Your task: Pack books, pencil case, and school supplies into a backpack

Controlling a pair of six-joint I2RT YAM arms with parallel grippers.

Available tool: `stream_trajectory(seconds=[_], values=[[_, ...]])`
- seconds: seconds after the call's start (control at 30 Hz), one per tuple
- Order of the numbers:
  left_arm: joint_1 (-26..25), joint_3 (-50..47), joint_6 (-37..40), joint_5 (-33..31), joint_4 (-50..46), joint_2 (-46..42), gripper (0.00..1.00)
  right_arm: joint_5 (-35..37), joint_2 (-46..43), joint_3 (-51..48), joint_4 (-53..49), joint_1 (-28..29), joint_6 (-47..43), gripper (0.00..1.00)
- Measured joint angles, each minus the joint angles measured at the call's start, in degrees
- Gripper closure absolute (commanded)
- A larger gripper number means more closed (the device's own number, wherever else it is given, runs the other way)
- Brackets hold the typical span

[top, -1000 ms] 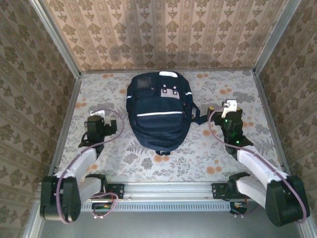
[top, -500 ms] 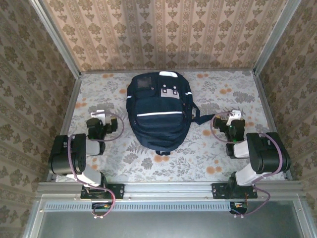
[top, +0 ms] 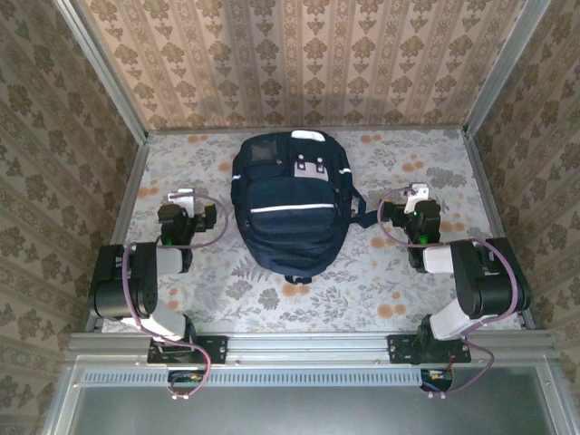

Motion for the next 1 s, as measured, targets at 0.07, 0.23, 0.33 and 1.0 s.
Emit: stream_trajectory(seconds=[0.07,0.23,0.33,1.0], values=[[0.0,0.0,0.0,0.0,0.0,0.0,0.00,0.0,0.0,0.0,-0.2,0.0,-0.3,0.00],[0.0,0.0,0.0,0.0,0.0,0.0,0.00,0.0,0.0,0.0,-0.2,0.1,-0.6,0.00],[0.0,0.0,0.0,0.0,0.0,0.0,0.00,0.0,0.0,0.0,-0.2,0.1,-0.6,0.00],[-0.4,0.0,0.3,-0.6,0.0,0.0,0.00,0.0,0.0,0.0,-0.2,0.1,-0.7,0.00]])
